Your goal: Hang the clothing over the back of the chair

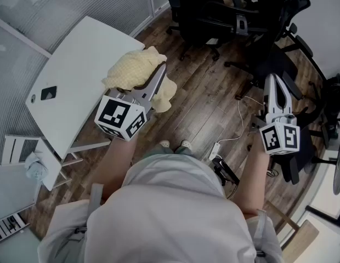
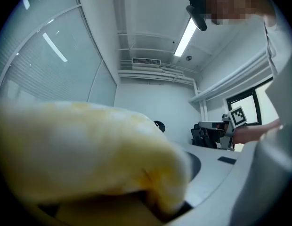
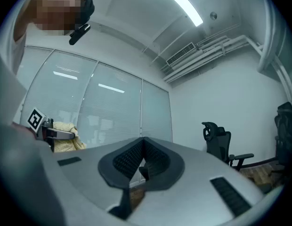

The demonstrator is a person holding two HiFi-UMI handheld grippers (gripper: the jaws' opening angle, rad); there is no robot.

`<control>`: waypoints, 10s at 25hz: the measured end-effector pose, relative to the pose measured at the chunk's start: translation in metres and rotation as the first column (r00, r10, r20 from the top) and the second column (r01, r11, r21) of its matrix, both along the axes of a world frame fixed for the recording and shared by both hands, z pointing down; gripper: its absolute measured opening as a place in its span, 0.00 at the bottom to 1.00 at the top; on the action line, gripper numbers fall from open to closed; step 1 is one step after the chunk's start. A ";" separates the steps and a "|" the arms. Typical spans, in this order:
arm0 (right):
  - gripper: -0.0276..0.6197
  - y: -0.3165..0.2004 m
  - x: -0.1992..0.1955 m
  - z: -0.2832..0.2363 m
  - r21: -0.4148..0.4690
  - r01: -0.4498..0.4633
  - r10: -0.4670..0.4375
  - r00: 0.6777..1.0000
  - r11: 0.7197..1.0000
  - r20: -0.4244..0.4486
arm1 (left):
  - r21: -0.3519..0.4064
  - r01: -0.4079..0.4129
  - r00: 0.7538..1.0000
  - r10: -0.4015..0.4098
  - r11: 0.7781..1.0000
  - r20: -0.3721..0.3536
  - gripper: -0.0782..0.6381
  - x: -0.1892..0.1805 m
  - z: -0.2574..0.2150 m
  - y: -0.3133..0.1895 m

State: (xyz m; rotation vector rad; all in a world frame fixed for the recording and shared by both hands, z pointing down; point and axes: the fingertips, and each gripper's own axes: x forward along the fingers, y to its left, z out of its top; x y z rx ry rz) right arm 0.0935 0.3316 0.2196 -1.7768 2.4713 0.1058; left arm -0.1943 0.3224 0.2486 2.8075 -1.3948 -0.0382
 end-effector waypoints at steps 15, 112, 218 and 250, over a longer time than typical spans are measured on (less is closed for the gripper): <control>0.07 -0.012 -0.014 0.003 -0.011 0.055 -0.055 0.998 0.998 0.001 | -0.014 0.011 1.000 -0.011 1.000 -0.006 0.29 -0.003 0.002 -0.009; 0.08 -0.305 -0.006 0.055 -0.125 -0.088 0.096 0.994 0.988 0.055 | -0.072 -0.208 0.977 0.203 0.976 -0.066 0.29 0.036 0.047 -0.331; 0.08 -0.585 0.069 0.078 -0.175 0.064 -0.041 0.990 0.983 0.133 | -0.297 -0.434 0.891 0.455 0.851 0.002 0.29 0.169 0.108 -0.546; 0.08 -0.576 0.065 0.059 -0.132 0.311 -0.284 0.940 0.941 0.188 | -0.310 -0.412 0.911 0.383 0.857 -0.154 0.29 0.180 0.058 -0.476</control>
